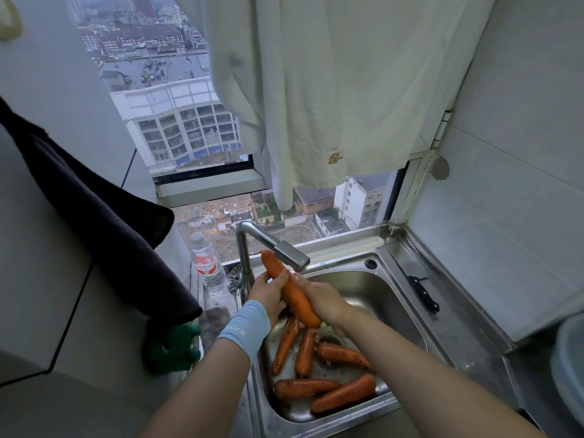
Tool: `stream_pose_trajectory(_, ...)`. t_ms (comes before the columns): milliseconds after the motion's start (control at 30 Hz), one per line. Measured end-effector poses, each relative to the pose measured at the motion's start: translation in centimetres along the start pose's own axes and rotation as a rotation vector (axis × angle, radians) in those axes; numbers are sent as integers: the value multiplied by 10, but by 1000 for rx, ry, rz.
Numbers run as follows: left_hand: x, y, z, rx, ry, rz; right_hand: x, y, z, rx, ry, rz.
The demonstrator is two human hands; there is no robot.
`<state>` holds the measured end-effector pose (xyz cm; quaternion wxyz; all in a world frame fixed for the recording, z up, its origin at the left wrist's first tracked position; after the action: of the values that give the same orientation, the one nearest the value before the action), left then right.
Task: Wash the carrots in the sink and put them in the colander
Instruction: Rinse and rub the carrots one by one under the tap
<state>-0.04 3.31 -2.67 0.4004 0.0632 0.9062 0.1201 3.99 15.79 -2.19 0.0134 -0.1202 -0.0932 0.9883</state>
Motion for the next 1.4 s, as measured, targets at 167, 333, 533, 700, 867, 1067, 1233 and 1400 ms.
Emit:
stream_pose_trajectory(167, 4, 4, 8, 66, -8, 3, -8, -14, -5, -77, 38, 8)
stream_pose_trajectory(333, 8, 4, 20, 14, 9, -55, -20, 4, -6, -9, 13, 232)
stream_pose_trajectory(533, 4, -2, 6, -216, -36, -98, -20, -9, -7, 40, 18, 253)
stream_pose_trajectory(700, -2, 17, 10, -216, 10, -42, -13, -7, 2, -245, -21, 354)
stream_pose_trajectory(867, -8, 28, 10, -277, -58, -66, -10, -3, 6, -351, -68, 338)
stream_pose_trajectory(1067, -2, 12, -7, -272, -85, -121, -12, -6, -8, -101, -5, 346)
stream_pose_trajectory(1233, -1, 6, -18, -234, -83, -178, -14, -6, -5, 127, -25, 305)
stream_pose_trajectory(1400, 6, 10, -7, -23, -74, -57, -12, -2, -1, 208, 52, 213)
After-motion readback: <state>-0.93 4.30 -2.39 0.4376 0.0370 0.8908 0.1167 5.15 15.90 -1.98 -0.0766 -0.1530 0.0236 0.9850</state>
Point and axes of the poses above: each hand's wrist, its own x-axis towards the middle knuckle, its own y-axis out of the palm, z = x × y, the point moved 7 cm from there along x, towards the middle knuckle, and after that the axes turned 12 degrees about -y, right-handed, at the moved point
